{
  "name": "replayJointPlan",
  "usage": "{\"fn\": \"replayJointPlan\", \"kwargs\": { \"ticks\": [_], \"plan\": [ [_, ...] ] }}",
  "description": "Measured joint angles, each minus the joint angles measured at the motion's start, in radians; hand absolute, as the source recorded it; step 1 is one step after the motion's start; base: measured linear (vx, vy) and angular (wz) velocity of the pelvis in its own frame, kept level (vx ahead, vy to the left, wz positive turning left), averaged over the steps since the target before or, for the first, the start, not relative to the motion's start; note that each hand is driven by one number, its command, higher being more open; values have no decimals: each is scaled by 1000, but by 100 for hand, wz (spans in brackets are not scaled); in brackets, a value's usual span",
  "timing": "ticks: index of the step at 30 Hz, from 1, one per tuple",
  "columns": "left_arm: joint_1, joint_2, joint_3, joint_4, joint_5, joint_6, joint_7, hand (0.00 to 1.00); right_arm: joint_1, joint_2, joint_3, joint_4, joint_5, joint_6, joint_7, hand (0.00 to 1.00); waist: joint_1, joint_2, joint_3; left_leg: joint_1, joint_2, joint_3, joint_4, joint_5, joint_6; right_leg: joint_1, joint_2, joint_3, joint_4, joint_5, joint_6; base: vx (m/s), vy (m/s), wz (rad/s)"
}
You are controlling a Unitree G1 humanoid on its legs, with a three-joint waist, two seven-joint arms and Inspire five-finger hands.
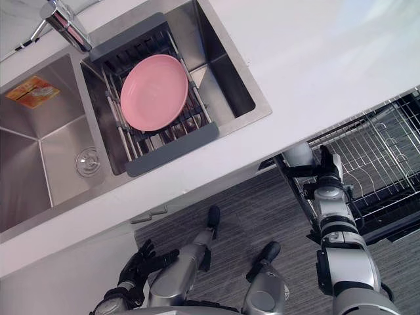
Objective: Walk over to the sink, pick up the cup, carry it to the dishwasher, place the cup inside the dishwasher, then close the dishwasher door
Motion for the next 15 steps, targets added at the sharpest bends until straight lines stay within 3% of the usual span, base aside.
{"fn": "replayJointPlan", "kwargs": {
  "ticks": [3, 9, 11, 15],
  "plan": [
    [0, 0, 2, 1, -1, 1, 20, 100, 91, 45, -34, -135, 10, -5, -35, 100, -4, -9, -4, 24, 2, 14, 0, -1, -1, 23, 5, 8, -17, 4, 1, 17, -66, -12],
    [8, -6, 105, 34, -2, 42, 85, 100, 370, 261, -113, -410, 138, -58, -72, 100, -40, -98, -96, 90, 35, 88, 0, -33, -14, 66, 39, 78, -73, 15, -9, 17, -79, -39],
    [20, -22, 173, 57, -2, 44, 108, 100, 468, 327, -141, -512, 304, -112, -13, 100, -64, -124, -137, 131, 53, 135, -1, -50, -16, 84, 55, 125, -90, 20, -16, 9, -74, -70],
    [37, -44, 282, 119, 4, 84, 167, 100, 650, 432, -212, -791, 621, -223, 164, 100, -113, -134, -190, 179, 98, 203, 7, -84, -20, 108, 97, 184, -121, 19, -34, -38, -86, -55]
  ]
}}
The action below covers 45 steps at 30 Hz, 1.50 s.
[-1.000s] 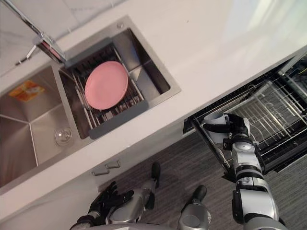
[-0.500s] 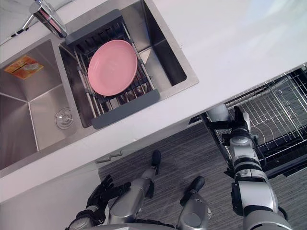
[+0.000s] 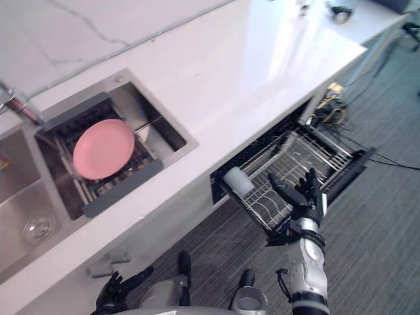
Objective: Walk over to the sink, pick up the cup, carry it to the dishwasher, place the cup inside the dishwasher, then close the dishwasher door
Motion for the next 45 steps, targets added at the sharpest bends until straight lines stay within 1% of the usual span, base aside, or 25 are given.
{"fn": "replayJointPlan", "kwargs": {
  "ticks": [4, 7, 9, 11, 15, 17, 18, 21, 23, 24, 25, 26, 27, 28, 29, 30, 32, 34, 35, 36, 37, 38, 42, 43, 45],
  "plan": [
    [16, -1, 1, 16, 47, 19, 4, 100, 26, 41, -63, -125, 100, -38, 92, 100, -2, 0, -19, -2, 27, 63, 72, -50, 1, 7, 9, 25, -1, -3, -7, -46, -48, -43],
    [20, -13, -2, 48, 55, 45, 3, 100, 33, 41, -60, -225, 137, -36, 196, 100, -29, 4, -67, 26, 40, 125, 39, -43, -2, 14, 9, 34, -10, 16, -8, 57, -28, -15],
    [18, -17, -20, 50, 55, 61, -7, 100, 32, 40, -47, -267, 138, -29, 273, 100, -28, 3, -74, 64, 34, 134, 1, -30, -8, 32, 7, 38, -11, 19, -12, 72, 6, -6],
    [14, -6, -46, 62, 55, 91, -25, 100, 17, 36, 24, -291, 159, -9, 349, 100, -25, 0, -97, 81, 24, 133, -15, -23, -10, 45, -1, 33, -15, 16, -8, 63, 13, 3],
    [-7, 5, -74, 87, 54, 148, -27, 100, -19, 23, 143, -289, 154, 56, 380, 100, -15, -3, -119, 85, -7, 81, -15, -27, -3, 80, -28, -23, -16, 5, 11, 46, 23, 42],
    [-19, 14, -90, 94, 49, 186, -41, 100, -32, 12, 185, -264, 144, 79, 376, 100, 15, -7, -130, 84, -30, 41, -15, -28, 5, 99, -49, -60, -6, -4, 26, 50, 56, 62],
    [-25, 19, -93, 102, 35, 217, -49, 100, -51, 4, 205, -240, 123, 94, 365, 100, 31, -13, -132, 76, -52, 13, -15, -31, 17, 100, -74, -90, 29, -24, 41, 34, 67, 66],
    [-26, 40, -113, 106, 21, 246, -67, 100, -72, -1, 213, -210, 126, 111, 349, 100, 45, -27, -138, 65, -97, -31, -16, -37, 31, 91, -137, -145, 120, -70, 64, 45, 94, 72],
    [-31, 50, -130, 106, 23, 249, -85, 100, -89, -8, 213, -176, 135, 115, 337, 100, 55, -30, -139, 61, -121, -71, -15, -40, 43, 62, -183, -156, 247, -82, 31, 87, 146, 79],
    [-31, 57, -131, 111, 25, 249, -95, 100, -90, -9, 214, -157, 136, 119, 325, 100, 57, -34, -137, 68, -121, -101, -15, -39, 58, 8, -201, -90, 394, -69, -84, 74, 132, 61],
    [-31, 60, -130, 112, 25, 249, -98, 100, -90, -9, 214, -154, 136, 120, 322, 100, 57, -36, -137, 69, -120, -109, -14, -39, 62, -3, -200, -66, 423, -59, -106, 81, 151, 72],
    [-31, 72, -128, 113, 26, 251, -110, 100, -90, -8, 215, -153, 147, 127, 312, 100, 55, -47, -140, 74, -117, -145, -13, -41, 80, -58, -191, 42, 528, -13, -169, 120, 90, 78],
    [-36, 88, -129, 112, 41, 258, -121, 100, -88, -2, 215, -153, 165, 127, 308, 100, 44, -57, -142, 78, -109, -195, -7, -39, 106, -104, -159, 151, 598, -45, -124, 138, 80, 97],
    [-40, 99, -128, 115, 49, 263, -125, 100, -87, 0, 216, -153, 165, 128, 307, 100, 36, -62, -141, 77, -103, -223, -6, -38, 109, -109, -123, 191, 597, -96, -99, 130, 10, 115],
    [-53, 113, -127, 126, 79, 275, -134, 100, -85, 0, 218, -157, 167, 128, 307, 100, 25, -71, -140, 79, -94, -270, -5, -38, 110, -114, -51, 253, 565, -166, -86, 84, -28, 111],
    [-69, 120, -126, 130, 107, 289, -148, 100, -78, 0, 218, -171, 175, 128, 308, 100, 24, -77, -142, 80, -98, -307, 2, -43, 116, -125, 2, 304, 522, -194, -76, 80, -29, 104],
    [-86, 121, -129, 137, 149, 302, -161, 100, -61, -1, 224, -207, 176, 128, 308, 100, 19, -78, -142, 83, -121, -355, 19, -54, 120, -140, 46, 359, 471, -205, -59, 66, -66, 93],
    [-90, 119, -131, 147, 176, 307, -171, 100, -43, -3, 229, -237, 185, 128, 308, 100, 13, -86, -147, 93, -159, -393, 19, -55, 118, -147, 39, 367, 413, -200, -55, 71, -92, 81],
    [-95, 119, -131, 146, 184, 314, -172, 100, -40, -3, 230, -238, 199, 128, 307, 100, 11, -94, -153, 97, -183, -406, 16, -55, 115, -137, 28, 359, 352, -165, -47, 103, -110, 50],
    [-96, 120, -130, 146, 188, 318, -172, 100, -40, -2, 230, -238, 203, 128, 306, 100, 14, -106, -161, 97, -198, -405, 10, -62, 119, -128, 19, 353, 310, -102, -44, 101, -115, 41],
    [-99, 116, -128, 150, 192, 320, -171, 100, -40, -2, 230, -238, 203, 128, 305, 100, 17, -105, -164, 93, -194, -367, 6, -77, 124, -104, 10, 339, 265, -109, -28, 77, -111, 27],
    [-108, 115, -129, 152, 198, 322, -170, 100, -39, -1, 226, -237, 203, 129, 301, 100, 14, -97, -159, 88, -162, -266, 6, -87, 113, -75, 11, 319, 213, -106, -21, 46, -90, 23],
    [-112, 102, -130, 158, 225, 326, -171, 100, -37, 2, 190, -228, 202, 138, 291, 100, -1, -81, -164, 101, -137, -242, -12, -78, 85, -28, 24, 283, 159, -105, -21, 106, -79, 21],
    [-133, 99, -195, 152, 242, 346, -169, 100, -34, 6, 186, -154, 202, 146, 300, 100, -53, -44, -143, 90, -125, -144, -15, -69, 66, 40, 22, 225, 55, -83, -7, 21, -11, 4],
    [-133, 99, -195, 152, 242, 346, -169, 100, -34, 6, 186, -154, 202, 146, 300, 100, -54, -43, -143, 92, -125, -145, -15, -69, 66, 40, 22, 225, 55, -83, -7, 0, 0, 0]
  ]
}}
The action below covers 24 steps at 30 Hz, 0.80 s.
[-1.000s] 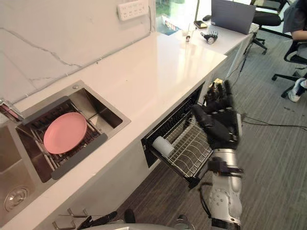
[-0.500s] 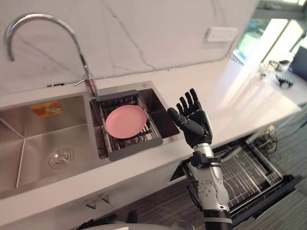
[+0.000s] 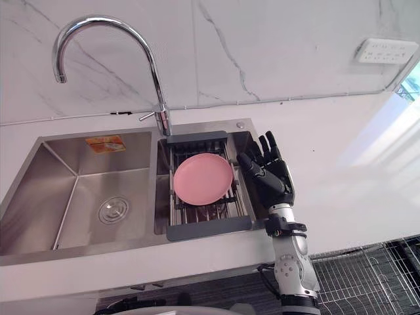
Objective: Walk over to the sink, pick up the cup, carry it to the dishwasher, place the cup inside the dishwasher, then close the dishwasher door
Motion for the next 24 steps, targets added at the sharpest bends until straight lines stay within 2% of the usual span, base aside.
{"fn": "replayJointPlan", "kwargs": {
  "ticks": [5, 8, 10, 12, 14, 15, 17, 19, 21, 24],
  "plan": [
    [6, -1, 1, -1, -13, -2, 1, 100, -1, -9, 0, 0, -12, 0, -22, 100, 6, 2, 1, -9, -3, -27, 0, 9, -1, 5, -7, -33, 5, 0, 1, -11, 1, 15],
    [27, -9, 23, -8, -84, -12, 26, 100, -12, -32, -1, -1, -110, -2, -89, 100, 33, 2, 4, -7, -4, -36, 0, 9, -4, 8, -11, -45, 14, 0, 1, -64, 12, 13],
    [63, -26, 82, -9, -215, -15, 87, 100, -33, -68, -6, -3, -181, -2, -158, 100, 50, 1, 11, -5, -7, -36, 0, 10, -5, 9, -16, -51, 22, -2, 4, -65, 16, 5],
    [83, -42, 141, -10, -292, -18, 101, 100, -48, -105, -33, -12, -265, -2, -212, 100, 59, -3, 27, -5, -9, -32, 0, 6, 1, 17, -23, -68, 25, -3, 10, -58, 21, 22],
    [92, -56, 174, -13, -297, -34, 105, 100, -63, -138, -62, -13, -355, -2, -248, 100, 59, -5, 32, -7, -2, 10, 0, 8, 1, 17, -31, -82, 30, -6, 15, -46, 21, 29],
    [101, -69, 191, -30, -296, -63, 116, 100, -73, -169, -82, -13, -437, -1, -266, 100, 62, -5, 37, -6, -1, 27, 1, 12, 2, 17, -34, -82, 32, -6, 17, -35, 39, 3],
    [116, -73, 188, -41, -292, -100, 138, 100, -89, -203, -86, -17, -506, -1, -261, 100, 72, -9, 42, -2, 0, 51, 0, 14, 0, 12, -35, -64, 31, -4, 19, -15, 40, -25],
    [118, -74, 185, -41, -296, -117, 156, 100, -92, -234, -93, -43, -595, -1, -211, 100, 69, -10, 47, -5, -1, 75, 0, 10, 5, -1, -36, -43, 31, -3, 22, 10, 28, -29],
    [114, -73, 180, -49, -296, -123, 156, 100, -90, -258, -93, -46, -643, -1, -163, 100, 55, -14, 51, -7, -3, 77, 0, 9, 8, -3, -39, -42, 31, -2, 23, 33, 25, -8],
    [113, -64, 155, -77, -295, -131, 153, 100, -71, -283, -93, -49, -694, -1, -82, 100, 55, -25, 57, -8, -6, 81, 0, 4, 14, -3, -43, -42, 30, 0, 26, 44, 17, -2]
  ]
}}
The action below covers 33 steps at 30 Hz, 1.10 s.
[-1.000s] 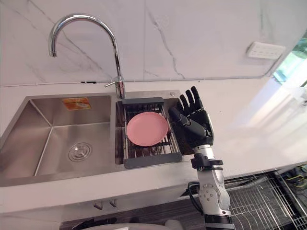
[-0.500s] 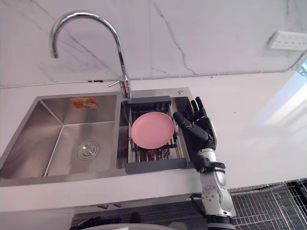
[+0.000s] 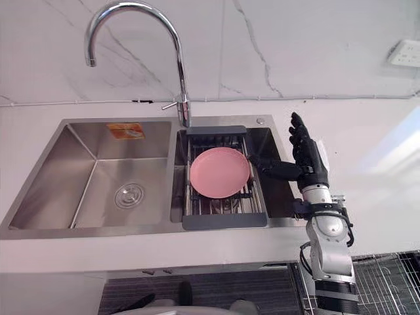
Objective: Walk over to the sink, pick up the cup, carry it to the dishwasher, place the cup inside the dishwasher, then close the dishwasher door
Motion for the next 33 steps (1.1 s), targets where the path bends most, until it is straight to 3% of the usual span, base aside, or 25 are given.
{"fn": "replayJointPlan", "kwargs": {
  "ticks": [5, 11, 18, 28, 33],
  "plan": [
    [-5, 12, -10, -34, 0, -5, 2, 100, 30, -5, 6, 1, -104, 0, 125, 100, 2, -22, 12, 6, 1, 9, 0, -10, 4, 0, -3, 0, 5, 11, 14, 58, 15, -4],
    [-4, 17, -11, -32, 0, 0, 15, 100, 57, -12, 46, 12, -175, -17, 145, 100, -3, -28, 14, 24, 20, 34, 0, -24, 6, -18, 9, 4, 47, 47, 9, 17, 25, -15],
    [-4, 22, -9, -19, 1, 4, 22, 100, 68, -12, 106, 55, -331, -78, 130, 100, -4, -34, 8, 29, 31, 36, 0, -33, 18, -27, 18, -29, 61, 82, -19, -3, 4, -2],
    [-4, 35, -7, 5, 1, 4, 19, 100, 71, -26, 138, 88, -455, -107, 89, 100, -4, -52, -4, 27, 32, 37, 0, -33, 19, -26, 18, -50, 62, 82, -20, 7, -5, 0],
    [-4, 38, -7, 5, 1, 4, 18, 100, 72, -39, 140, 88, -580, -135, 8, 100, -4, -56, -13, 30, 32, 34, 0, -29, 14, -25, 17, -54, 67, 82, -20, 5, -5, 1]
  ]
}}
